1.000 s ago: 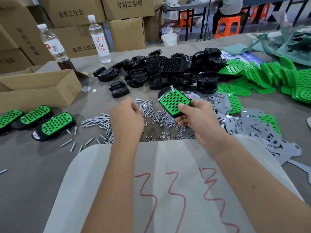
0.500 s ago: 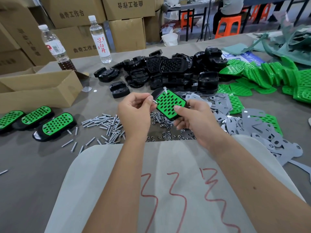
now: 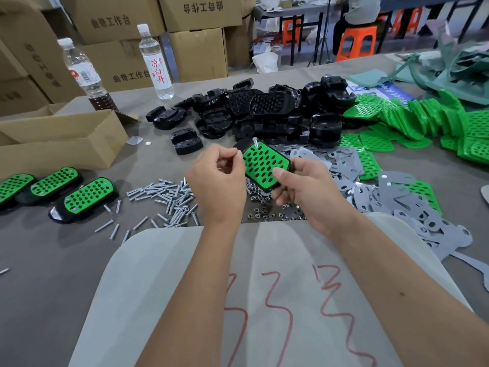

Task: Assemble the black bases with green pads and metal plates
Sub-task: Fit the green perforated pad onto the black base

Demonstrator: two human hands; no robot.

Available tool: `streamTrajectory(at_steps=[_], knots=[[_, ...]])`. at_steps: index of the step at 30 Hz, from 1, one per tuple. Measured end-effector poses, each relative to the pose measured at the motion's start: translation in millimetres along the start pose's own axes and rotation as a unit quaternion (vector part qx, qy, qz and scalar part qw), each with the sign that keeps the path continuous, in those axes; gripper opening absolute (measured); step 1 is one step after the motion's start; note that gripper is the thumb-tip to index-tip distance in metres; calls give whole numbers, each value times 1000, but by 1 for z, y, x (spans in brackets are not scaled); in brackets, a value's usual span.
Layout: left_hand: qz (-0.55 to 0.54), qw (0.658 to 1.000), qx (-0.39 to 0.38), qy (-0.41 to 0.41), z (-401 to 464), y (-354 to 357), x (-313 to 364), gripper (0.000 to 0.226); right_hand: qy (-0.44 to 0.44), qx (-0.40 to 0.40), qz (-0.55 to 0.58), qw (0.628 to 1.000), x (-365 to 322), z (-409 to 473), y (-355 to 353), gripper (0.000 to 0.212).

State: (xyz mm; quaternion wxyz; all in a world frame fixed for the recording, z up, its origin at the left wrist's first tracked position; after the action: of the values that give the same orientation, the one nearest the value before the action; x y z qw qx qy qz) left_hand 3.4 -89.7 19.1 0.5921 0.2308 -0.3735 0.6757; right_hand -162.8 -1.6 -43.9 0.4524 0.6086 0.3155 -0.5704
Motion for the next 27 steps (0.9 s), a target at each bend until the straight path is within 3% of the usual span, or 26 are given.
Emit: streamTrajectory(at_steps=[5,10,16,21,25,27], knots=[[16,999,-33,-9,-3,7,0,5,2,25,15,1000,2,1,-6,12],[-17,994,-61,-91,7,8,-19,13,-13,14,-27,999,-1,0,-3,6],[71,991,-110,-28,9,13,-7,15,-23,1,-44,999,-3,-1,0,7],[-122,977,-88,-147,8,16,-25,9,-22,22,-6,999,-2,1,-3,9],[-259,902,-104,-330,-9,32,-53,16,-21,12,9,1000,-3,1,-1,11],[-292,877,-144,-354,-15,42,-55,15,-21,5,12,1000,-3,1,0,12]])
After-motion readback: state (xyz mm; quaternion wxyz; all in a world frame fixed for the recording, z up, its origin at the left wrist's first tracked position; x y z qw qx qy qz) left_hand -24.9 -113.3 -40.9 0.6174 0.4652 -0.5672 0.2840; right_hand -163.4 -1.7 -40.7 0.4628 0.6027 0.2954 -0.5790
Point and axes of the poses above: each hand's wrist, its own z-axis towards the middle knuckle, its own y-axis out of the palm, x = y × z, the point moved 10 cm from there along z, towards the middle knuckle, and after that the axes turned 5 degrees about -x, right-handed, at the moved point
